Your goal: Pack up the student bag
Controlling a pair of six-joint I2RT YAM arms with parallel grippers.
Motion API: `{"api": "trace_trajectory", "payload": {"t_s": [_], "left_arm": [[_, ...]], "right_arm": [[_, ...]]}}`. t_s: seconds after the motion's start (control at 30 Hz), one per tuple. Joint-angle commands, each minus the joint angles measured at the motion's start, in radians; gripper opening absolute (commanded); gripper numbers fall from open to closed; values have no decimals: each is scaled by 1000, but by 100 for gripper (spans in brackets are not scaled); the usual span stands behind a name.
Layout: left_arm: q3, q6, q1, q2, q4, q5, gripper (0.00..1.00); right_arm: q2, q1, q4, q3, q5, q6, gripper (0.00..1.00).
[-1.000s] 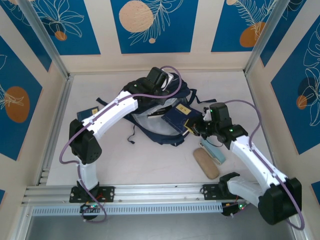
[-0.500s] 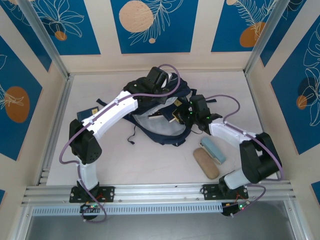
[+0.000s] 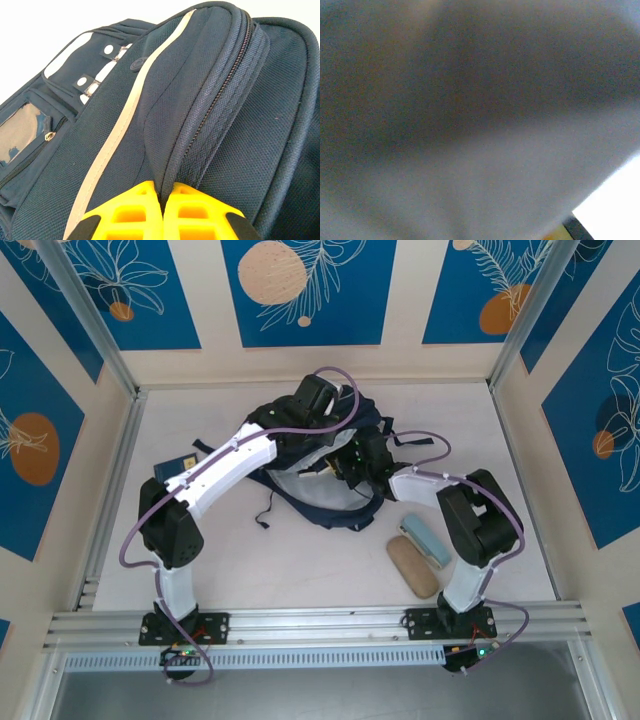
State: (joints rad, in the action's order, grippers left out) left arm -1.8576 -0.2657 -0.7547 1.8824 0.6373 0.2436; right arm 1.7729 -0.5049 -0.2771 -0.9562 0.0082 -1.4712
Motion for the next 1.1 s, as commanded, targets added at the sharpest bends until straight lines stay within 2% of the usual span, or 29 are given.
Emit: {"api": "trace_trajectory", "payload": {"t_s": [0.0, 0.3, 0.43, 0.57, 0.73, 0.87, 1.0, 1.07], "left_arm": [[-18, -61, -11, -56, -141, 49, 0], [-27, -61, -7, -43, -130, 40, 0], [-28, -63, -5, -42, -124, 40, 0], [-28, -69, -1, -35, -120, 40, 0], [-28, -72, 6, -28, -115, 37, 0], [-23, -70, 10, -15, -108, 27, 0], [-19, -71, 15, -1, -99, 22, 0], [-8, -98, 20, 6, -90, 23, 3]], "right_arm": [[50, -8, -65, -29, 21, -69, 9], [186, 12, -61, -151, -56, -57, 20], [181, 16, -22, -147, -82, -49, 40], [106, 17, 9, -102, -89, -8, 58], [-42, 29, 20, 29, -68, 73, 60], [-175, 45, 33, 172, -78, 115, 54], [-346, 58, 160, 261, -39, 172, 50], [-454, 55, 240, 288, 29, 241, 49]]}}
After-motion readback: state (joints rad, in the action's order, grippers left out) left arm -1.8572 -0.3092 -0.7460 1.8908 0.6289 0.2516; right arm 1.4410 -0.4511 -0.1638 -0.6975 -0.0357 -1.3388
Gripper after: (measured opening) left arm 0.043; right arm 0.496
